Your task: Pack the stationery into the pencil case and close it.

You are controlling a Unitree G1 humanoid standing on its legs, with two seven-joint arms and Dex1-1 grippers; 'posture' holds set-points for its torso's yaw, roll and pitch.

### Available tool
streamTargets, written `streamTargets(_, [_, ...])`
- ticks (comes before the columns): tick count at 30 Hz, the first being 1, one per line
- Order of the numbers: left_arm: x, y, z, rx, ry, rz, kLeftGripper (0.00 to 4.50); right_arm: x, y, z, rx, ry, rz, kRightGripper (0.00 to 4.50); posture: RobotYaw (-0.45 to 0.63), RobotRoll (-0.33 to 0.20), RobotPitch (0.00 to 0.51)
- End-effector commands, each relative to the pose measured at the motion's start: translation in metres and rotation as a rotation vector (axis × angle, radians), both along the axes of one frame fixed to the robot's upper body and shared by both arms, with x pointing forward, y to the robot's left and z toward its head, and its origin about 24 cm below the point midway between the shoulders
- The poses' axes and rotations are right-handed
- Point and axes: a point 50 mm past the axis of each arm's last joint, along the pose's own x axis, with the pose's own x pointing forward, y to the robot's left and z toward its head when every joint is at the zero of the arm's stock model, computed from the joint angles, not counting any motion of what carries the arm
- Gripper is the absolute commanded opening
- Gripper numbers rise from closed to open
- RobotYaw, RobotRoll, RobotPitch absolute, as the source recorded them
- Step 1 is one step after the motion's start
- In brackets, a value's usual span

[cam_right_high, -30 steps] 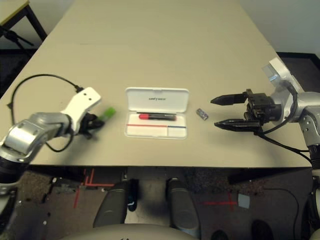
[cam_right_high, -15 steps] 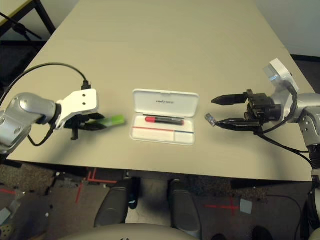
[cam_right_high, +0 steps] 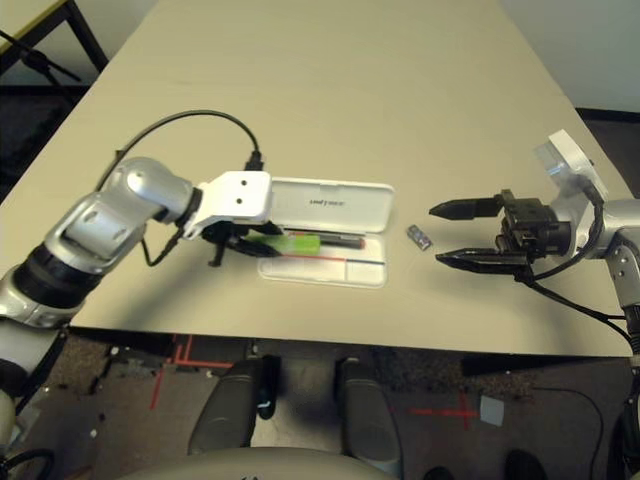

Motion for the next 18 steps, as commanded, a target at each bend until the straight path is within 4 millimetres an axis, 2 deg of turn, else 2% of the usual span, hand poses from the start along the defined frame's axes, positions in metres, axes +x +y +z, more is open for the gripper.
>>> streamTargets(1, [0.000,-0.011,-0.009,0.002,0.025,-0.021,1.08,-0.003,-0.002,0.004,-0.010,-0.018,-0.008,4.50,0.14,0.000,0.169])
streamTargets(9, [-0.001,-0.017,-0.024,0.028,0.028,-0.036,1.08,-0.003,-0.001,0.004,-0.005,-0.027,-0.024,4.50,0.13,0.000,0.169])
streamTargets(18, [0.007,-0.012,-0.031,0.046,0.033,0.033,1.08,-0.006,-0.001,0.004,-0.002,-0.031,-0.033,4.50,0.12,0.000,0.178])
